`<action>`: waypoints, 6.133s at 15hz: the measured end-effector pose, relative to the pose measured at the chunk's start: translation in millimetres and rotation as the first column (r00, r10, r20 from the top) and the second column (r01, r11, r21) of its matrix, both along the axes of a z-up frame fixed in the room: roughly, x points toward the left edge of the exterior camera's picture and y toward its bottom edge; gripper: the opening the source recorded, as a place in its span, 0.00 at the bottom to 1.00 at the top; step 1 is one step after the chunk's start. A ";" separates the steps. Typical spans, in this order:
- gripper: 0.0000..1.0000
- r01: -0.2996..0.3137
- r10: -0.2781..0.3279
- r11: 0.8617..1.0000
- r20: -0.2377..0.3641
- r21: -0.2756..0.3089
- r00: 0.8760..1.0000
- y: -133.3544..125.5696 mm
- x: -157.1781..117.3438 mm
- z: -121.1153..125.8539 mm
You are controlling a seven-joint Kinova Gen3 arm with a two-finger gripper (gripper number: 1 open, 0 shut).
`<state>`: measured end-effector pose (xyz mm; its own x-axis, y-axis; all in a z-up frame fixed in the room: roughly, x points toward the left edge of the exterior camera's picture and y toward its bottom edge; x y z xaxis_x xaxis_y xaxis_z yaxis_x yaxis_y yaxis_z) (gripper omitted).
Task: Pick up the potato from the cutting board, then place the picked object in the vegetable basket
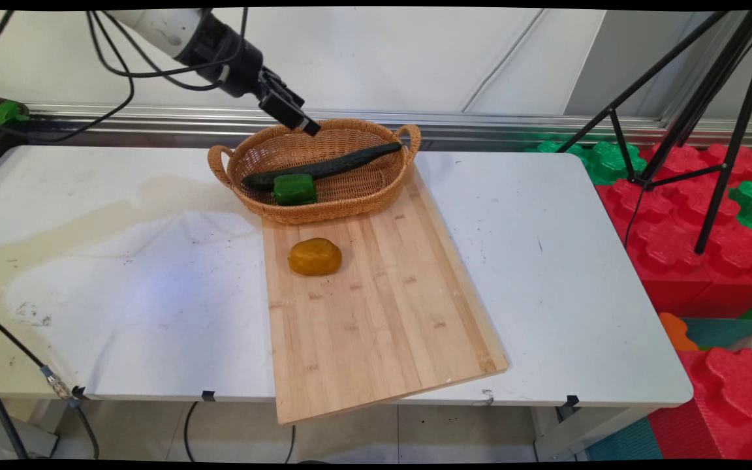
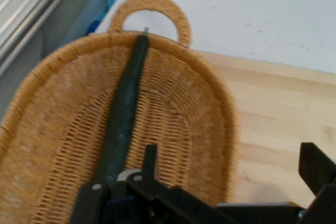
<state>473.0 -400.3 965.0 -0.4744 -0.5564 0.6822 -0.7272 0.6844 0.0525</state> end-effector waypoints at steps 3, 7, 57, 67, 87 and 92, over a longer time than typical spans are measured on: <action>1.00 0.011 -0.011 1.000 -0.009 0.023 1.000 17.6 -4.5 2.2; 1.00 0.052 -0.052 0.997 -0.005 0.061 0.999 46.6 -14.9 -1.3; 0.00 0.164 -0.179 0.982 0.187 0.093 0.966 70.9 -92.2 -92.3; 0.00 0.053 -0.051 0.998 0.110 -0.014 0.993 50.7 -58.7 -25.7; 0.00 -0.073 0.072 0.997 0.019 0.028 0.997 -62.6 -47.8 -82.0; 0.00 -0.077 0.075 0.993 0.029 0.088 0.997 -76.6 -58.1 -112.8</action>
